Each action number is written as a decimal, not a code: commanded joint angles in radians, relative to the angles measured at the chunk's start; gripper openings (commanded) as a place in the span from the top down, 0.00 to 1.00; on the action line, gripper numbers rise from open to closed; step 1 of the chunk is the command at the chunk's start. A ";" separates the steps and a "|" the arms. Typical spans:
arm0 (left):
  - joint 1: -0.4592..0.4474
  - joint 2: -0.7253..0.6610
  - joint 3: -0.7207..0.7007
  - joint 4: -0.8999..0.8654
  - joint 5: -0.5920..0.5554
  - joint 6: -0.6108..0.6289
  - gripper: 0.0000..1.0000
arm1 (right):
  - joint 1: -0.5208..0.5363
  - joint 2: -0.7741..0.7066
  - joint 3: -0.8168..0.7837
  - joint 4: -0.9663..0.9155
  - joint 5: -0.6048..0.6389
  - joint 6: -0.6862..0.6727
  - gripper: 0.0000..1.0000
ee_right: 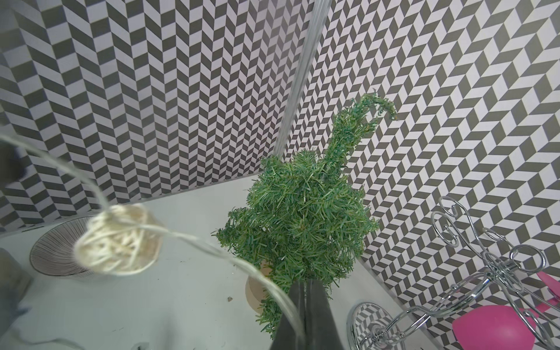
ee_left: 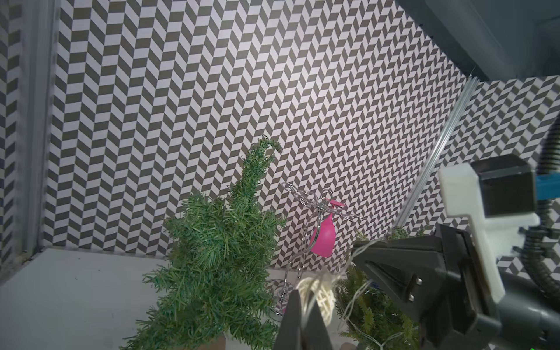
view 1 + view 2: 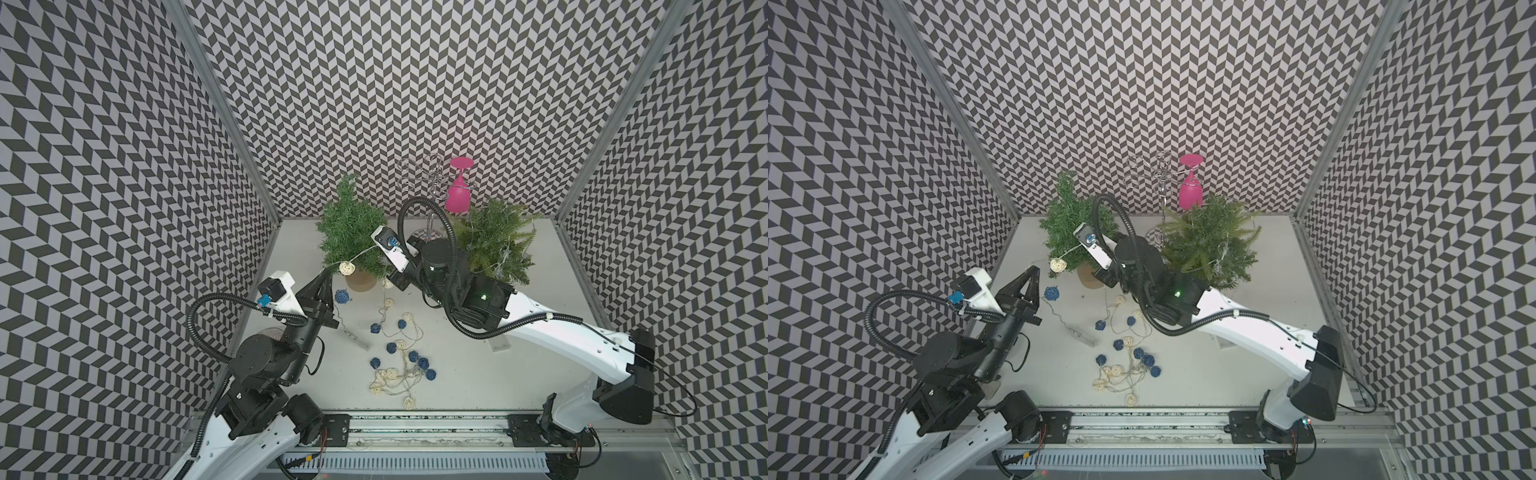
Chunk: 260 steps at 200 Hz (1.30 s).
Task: Wrap string light around the christmas tree
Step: Wrap the light string around the Christmas tree.
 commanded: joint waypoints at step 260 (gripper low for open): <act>0.594 0.291 0.191 0.054 0.700 -0.111 1.00 | -0.159 0.002 -0.033 0.074 -0.370 0.201 1.00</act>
